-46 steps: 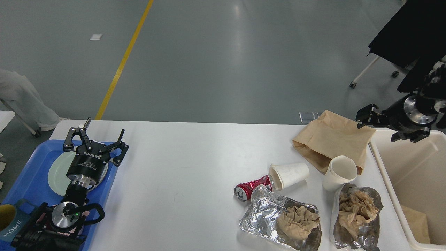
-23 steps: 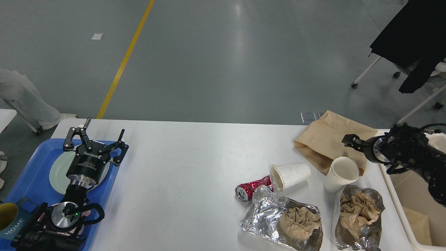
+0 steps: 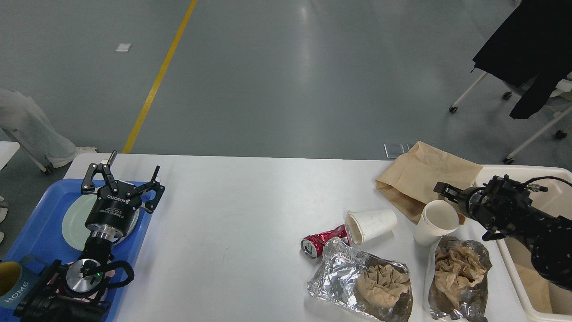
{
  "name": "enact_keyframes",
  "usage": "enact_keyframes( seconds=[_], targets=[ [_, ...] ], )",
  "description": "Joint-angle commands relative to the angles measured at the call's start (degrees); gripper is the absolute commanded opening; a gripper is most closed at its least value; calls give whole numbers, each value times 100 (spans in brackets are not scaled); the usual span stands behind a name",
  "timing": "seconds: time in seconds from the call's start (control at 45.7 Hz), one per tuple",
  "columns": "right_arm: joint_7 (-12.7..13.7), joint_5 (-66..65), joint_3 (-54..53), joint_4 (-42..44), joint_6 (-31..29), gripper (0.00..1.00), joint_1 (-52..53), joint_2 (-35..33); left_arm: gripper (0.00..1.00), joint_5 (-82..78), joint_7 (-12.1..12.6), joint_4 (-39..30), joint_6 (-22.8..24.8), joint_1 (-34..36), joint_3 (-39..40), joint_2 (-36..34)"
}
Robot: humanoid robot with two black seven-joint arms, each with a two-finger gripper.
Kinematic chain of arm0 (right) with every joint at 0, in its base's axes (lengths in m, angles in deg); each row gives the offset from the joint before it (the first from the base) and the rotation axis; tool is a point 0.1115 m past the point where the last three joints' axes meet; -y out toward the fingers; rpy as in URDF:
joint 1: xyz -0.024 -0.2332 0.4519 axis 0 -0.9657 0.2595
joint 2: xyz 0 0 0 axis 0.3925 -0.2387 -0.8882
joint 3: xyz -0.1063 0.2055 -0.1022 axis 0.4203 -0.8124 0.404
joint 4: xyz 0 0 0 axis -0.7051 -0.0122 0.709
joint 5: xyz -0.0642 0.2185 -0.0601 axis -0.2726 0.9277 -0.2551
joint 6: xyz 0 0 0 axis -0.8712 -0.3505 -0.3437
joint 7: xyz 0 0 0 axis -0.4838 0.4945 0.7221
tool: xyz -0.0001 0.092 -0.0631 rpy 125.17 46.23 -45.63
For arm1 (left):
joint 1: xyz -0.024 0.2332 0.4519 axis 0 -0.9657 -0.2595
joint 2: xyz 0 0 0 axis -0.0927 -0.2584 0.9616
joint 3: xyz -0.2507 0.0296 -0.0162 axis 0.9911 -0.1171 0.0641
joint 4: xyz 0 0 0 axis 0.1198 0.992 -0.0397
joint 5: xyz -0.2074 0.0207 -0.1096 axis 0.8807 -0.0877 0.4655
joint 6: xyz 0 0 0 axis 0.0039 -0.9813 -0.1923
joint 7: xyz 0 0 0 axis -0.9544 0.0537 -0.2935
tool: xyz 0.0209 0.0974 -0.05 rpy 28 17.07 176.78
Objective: Tidy desktop
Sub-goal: 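Grasp the second brown paper bag and lift it over the bin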
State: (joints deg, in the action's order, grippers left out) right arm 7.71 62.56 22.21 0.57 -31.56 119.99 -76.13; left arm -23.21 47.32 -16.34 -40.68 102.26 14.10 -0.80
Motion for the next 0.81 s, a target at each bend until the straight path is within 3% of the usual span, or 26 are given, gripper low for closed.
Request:
enact_keyframes(
  seconds=[0.0,0.153,0.35,0.788],
  targets=[
    [4,-11,-3,-10,28,89,-28,5,97,0,0,0,0,0,0,0],
    [4,-11,-3,-27,28,62,-37,-4,97,0,0,0,0,0,0,0],
    [48,-20,-3,-62,-7,0,-46,-12,97,0,0,0,0,0,0,0],
    [83,-20,6,-80,10,0,-28,-56,97,0,0,0,0,0,0,0]
  ],
)
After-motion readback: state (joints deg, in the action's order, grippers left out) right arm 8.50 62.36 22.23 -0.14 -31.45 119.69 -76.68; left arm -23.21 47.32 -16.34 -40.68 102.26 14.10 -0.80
